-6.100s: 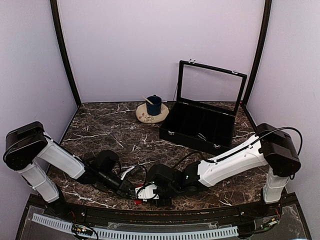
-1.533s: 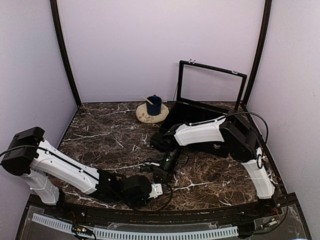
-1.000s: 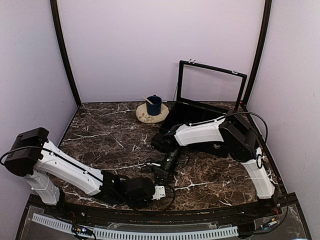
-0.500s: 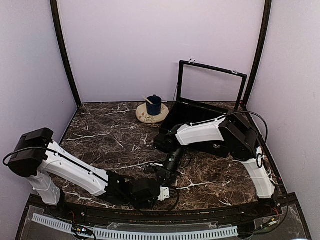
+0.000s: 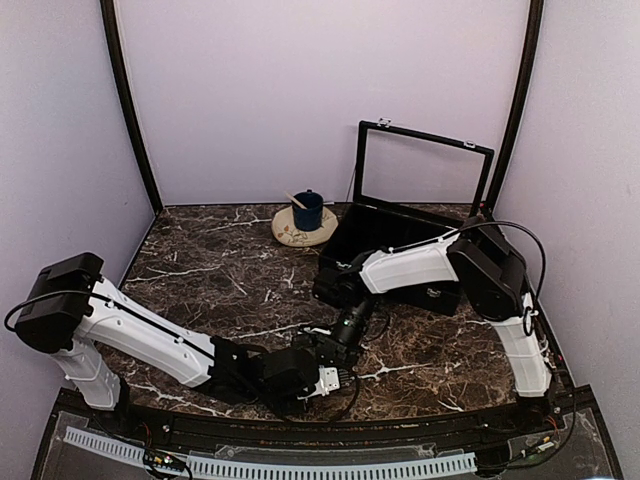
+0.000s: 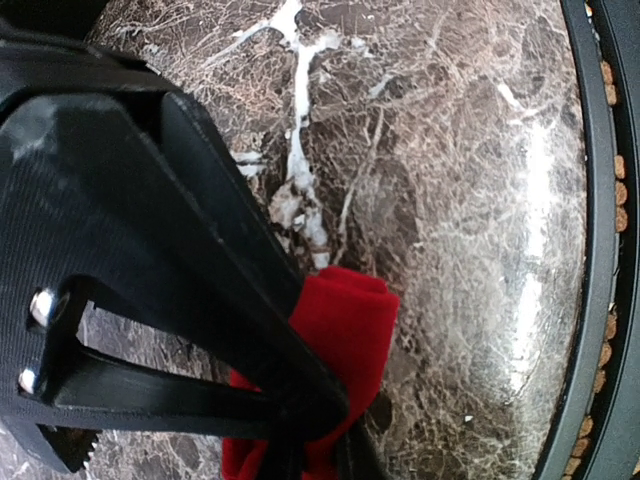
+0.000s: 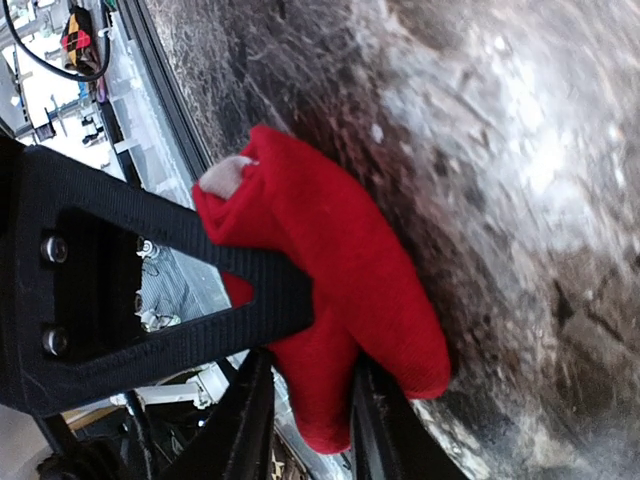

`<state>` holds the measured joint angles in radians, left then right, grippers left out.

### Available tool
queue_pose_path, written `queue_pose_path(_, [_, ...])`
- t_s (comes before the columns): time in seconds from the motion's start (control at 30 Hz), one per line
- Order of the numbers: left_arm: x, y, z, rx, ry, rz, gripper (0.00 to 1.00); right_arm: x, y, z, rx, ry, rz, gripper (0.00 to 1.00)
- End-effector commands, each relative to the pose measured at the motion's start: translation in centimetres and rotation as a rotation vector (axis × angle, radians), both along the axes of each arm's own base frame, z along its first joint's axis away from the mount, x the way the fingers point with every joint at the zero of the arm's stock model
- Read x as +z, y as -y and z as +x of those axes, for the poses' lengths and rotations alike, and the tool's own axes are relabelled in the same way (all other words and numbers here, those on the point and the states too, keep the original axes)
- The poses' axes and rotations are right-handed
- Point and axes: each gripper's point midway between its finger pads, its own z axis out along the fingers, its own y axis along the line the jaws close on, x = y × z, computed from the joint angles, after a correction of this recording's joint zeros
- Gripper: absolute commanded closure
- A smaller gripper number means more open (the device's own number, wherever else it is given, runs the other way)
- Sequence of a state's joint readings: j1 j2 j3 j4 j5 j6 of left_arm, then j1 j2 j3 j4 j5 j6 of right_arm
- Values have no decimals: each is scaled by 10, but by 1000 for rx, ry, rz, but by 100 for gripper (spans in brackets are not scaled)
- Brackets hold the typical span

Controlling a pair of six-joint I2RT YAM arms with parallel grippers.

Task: Roll the socks
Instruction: Pick up the sock from the center of the board.

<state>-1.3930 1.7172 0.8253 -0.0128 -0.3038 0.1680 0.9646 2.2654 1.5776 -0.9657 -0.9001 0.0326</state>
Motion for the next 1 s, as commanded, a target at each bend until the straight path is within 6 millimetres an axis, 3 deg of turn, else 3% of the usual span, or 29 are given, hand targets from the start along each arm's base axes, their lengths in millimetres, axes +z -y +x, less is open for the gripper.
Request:
queue_pose_path(0.0, [-36,-33,-25,12,-195,125,100,-16,11,4,-17,68,-44,73])
queue_pose_path(0.27, [-32,-36,-25,66,-291,91,100,-12,14,15,-60,114,-27,63])
queue_pose_path(0.7, [-27,-40,-22,169,-542,37,100,1,19,64,-220,279,-10,62])
queue_pose_path(0.97, [-8,-30,-10,236,-648,-53,100,15,24,88,-308,411,9,62])
